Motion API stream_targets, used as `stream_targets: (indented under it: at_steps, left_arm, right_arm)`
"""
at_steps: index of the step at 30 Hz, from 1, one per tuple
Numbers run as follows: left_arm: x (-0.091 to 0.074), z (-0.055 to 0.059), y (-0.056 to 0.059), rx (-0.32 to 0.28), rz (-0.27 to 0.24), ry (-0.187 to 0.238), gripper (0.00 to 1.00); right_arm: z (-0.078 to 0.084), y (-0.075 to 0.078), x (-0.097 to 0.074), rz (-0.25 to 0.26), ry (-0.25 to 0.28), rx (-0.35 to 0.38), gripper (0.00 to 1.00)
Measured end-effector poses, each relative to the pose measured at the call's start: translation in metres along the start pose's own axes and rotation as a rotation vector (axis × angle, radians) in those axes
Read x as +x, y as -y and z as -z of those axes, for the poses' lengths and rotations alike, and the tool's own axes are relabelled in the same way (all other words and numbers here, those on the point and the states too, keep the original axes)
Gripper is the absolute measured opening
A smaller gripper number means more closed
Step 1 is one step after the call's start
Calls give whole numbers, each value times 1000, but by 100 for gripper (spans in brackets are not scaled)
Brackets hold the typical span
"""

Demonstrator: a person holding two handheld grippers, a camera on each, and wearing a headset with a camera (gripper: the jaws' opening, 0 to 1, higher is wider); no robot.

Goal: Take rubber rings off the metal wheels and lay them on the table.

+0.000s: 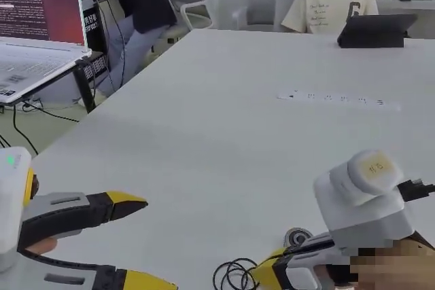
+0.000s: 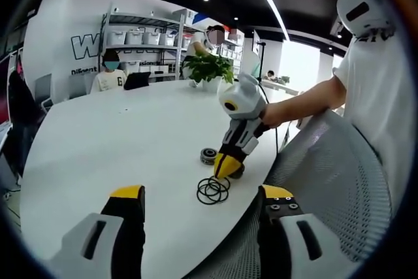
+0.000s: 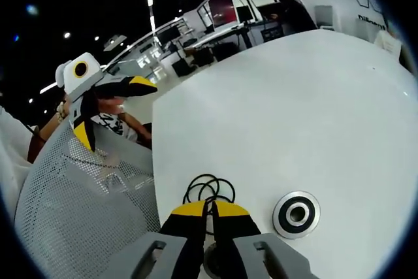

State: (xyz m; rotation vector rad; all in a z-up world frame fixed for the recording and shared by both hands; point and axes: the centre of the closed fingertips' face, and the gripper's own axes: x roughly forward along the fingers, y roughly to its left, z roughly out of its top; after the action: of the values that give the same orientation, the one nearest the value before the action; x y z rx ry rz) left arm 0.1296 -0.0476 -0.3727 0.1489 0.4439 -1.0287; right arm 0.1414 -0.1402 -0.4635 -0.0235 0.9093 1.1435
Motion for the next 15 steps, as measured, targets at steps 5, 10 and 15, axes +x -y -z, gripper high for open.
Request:
stream_targets:
  at_steps: [5, 10, 15]
  left_arm:
    - [0, -1, 1, 1, -3, 1, 68]
    - [1, -1, 2, 4, -3, -4, 68]
    - [1, -1, 1, 1, -7, -1, 68]
  right_arm:
    - [-2, 1, -2, 4, 9, 2, 0]
    - [-6, 0, -5, 7, 21, -2, 0]
    - [-12, 0, -10, 15, 40, -6, 0]
